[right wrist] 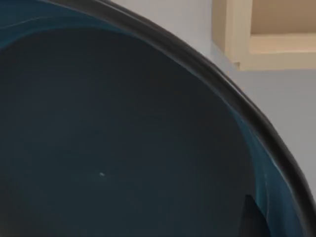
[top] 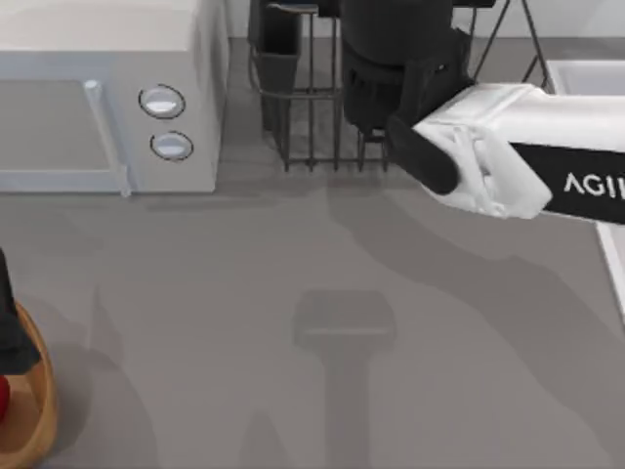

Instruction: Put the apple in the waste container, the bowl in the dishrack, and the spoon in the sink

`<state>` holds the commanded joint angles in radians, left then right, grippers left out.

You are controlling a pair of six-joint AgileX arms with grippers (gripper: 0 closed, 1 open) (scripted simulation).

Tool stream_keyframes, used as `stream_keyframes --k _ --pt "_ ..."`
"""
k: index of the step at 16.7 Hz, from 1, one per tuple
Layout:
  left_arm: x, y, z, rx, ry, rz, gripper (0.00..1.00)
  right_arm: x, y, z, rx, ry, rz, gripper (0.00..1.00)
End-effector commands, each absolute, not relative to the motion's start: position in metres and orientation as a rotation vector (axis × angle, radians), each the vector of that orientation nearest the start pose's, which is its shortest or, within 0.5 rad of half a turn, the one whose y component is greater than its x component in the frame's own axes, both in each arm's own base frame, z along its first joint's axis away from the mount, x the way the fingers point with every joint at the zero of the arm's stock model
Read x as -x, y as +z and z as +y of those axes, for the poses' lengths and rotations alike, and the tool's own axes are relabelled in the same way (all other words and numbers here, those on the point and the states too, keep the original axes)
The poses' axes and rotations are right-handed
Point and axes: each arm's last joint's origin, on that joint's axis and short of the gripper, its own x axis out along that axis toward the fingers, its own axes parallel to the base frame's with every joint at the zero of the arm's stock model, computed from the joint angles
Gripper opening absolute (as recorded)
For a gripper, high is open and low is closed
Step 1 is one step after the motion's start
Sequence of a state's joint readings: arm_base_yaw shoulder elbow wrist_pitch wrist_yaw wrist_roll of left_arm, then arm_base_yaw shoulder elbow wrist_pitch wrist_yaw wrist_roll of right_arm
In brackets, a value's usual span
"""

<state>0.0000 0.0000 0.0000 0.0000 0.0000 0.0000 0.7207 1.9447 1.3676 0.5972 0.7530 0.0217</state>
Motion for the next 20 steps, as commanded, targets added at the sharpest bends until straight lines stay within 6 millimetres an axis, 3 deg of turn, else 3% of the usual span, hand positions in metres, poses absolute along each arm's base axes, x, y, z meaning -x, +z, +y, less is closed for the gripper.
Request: stream_keyframes --k 3,8,20 --pt "-0.106 0.16 -0.001 0.0 0.0 0.0 1.0 -0.379 0.224 0.266 -0.004 -0.01 -0.004 0.0" --pt "-0.106 0.16 -0.001 0.0 0.0 0.0 1.0 -0.382 0.219 0.262 0.0 -0.01 0.0 0.0" --pt "-0.106 0.16 -0.001 0.0 0.0 0.0 1.0 -0.382 0.219 0.262 0.0 -0.01 0.0 0.9"
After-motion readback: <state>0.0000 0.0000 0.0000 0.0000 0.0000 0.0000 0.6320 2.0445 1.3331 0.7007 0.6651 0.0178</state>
